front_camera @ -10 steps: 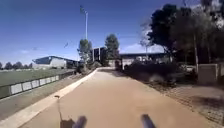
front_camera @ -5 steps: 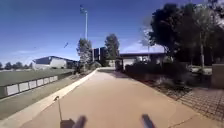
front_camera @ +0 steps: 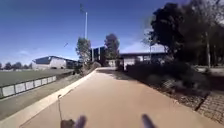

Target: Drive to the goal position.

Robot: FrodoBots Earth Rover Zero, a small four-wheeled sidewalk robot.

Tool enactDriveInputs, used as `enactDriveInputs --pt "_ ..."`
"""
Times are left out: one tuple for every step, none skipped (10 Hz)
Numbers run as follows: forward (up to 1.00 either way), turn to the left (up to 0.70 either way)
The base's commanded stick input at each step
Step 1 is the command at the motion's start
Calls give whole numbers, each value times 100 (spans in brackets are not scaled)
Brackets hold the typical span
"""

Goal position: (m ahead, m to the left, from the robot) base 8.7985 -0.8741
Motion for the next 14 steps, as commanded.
enactDriveInputs --pt "100 0" --pt "100 0" --pt "100 0" --pt "100 0" --pt "100 0" --pt "100 0" --pt "100 0" --pt "100 0" --pt "100 0" --pt "100 0" --pt "100 0" --pt "100 0" --pt "100 0" --pt "100 0"
